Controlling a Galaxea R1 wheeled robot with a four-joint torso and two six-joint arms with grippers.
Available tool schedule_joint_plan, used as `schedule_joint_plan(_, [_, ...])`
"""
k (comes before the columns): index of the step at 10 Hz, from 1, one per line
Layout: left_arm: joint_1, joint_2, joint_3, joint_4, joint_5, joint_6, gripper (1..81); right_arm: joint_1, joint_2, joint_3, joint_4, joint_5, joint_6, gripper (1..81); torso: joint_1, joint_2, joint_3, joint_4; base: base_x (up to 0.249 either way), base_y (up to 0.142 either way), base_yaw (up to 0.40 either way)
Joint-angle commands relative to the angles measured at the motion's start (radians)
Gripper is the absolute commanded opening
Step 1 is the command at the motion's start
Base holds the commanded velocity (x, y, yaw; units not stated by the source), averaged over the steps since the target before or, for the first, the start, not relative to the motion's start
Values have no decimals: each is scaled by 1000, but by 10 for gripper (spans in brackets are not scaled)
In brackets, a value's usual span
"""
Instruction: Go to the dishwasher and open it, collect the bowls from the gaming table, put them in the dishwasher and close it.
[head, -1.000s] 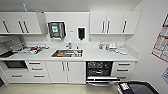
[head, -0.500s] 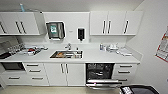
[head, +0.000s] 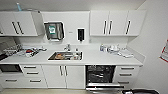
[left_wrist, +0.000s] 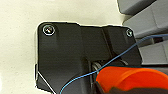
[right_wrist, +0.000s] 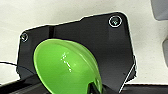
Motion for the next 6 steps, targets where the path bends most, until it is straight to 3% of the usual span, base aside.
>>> schedule_joint_plan(1, [-38,-13,5,-4,39,-1,10,44,-6,0,-1,-47,-1,10,0,0,0,0,138,0,0])
schedule_joint_plan(6, [-38,-13,5,-4,39,-1,10,45,-6,0,-1,-47,-1,10,0,0,0,0,138,0,0])
